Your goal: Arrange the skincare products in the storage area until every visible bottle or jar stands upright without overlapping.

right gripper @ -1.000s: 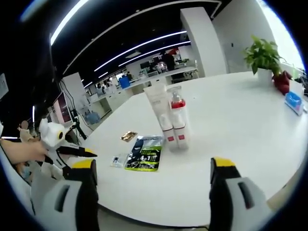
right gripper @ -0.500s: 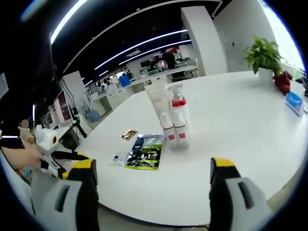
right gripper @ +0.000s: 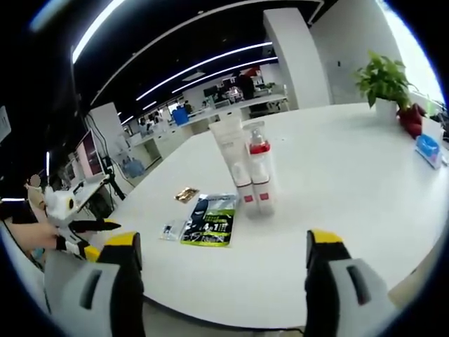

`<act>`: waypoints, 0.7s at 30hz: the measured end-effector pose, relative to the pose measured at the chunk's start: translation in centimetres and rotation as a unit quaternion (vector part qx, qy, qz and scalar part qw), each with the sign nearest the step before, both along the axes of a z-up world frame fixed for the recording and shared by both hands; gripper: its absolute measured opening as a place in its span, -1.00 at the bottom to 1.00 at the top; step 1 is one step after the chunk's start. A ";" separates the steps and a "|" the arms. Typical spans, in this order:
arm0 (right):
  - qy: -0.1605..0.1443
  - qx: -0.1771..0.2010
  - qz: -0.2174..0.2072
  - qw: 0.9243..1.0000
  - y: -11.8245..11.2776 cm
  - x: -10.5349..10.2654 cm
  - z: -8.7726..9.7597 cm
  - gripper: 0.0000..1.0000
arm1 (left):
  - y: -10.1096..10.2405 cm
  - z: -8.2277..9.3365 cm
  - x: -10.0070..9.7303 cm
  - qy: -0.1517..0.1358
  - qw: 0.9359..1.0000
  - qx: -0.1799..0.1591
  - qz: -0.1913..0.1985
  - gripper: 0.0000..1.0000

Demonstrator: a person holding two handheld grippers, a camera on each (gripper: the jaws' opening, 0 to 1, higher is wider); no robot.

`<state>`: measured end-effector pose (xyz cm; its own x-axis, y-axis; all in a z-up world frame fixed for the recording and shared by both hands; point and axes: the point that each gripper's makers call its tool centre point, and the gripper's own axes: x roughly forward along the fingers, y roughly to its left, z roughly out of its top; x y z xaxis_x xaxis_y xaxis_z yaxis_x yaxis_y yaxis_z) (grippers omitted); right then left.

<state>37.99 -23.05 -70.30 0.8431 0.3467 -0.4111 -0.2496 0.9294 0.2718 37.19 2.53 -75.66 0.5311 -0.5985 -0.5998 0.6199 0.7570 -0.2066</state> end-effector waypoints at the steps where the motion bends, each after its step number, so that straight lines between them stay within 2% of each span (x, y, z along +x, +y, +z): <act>1: -0.001 0.000 -0.001 1.000 0.0 0.0 0.0 0.96 | 0.1 -0.1 -0.1 0.002 1.000 0.004 -0.001 0.94; 21: 0.010 -0.005 0.004 1.000 0.2 -0.1 -0.3 0.95 | 0.2 -0.6 0.0 0.011 1.000 0.006 -0.003 0.92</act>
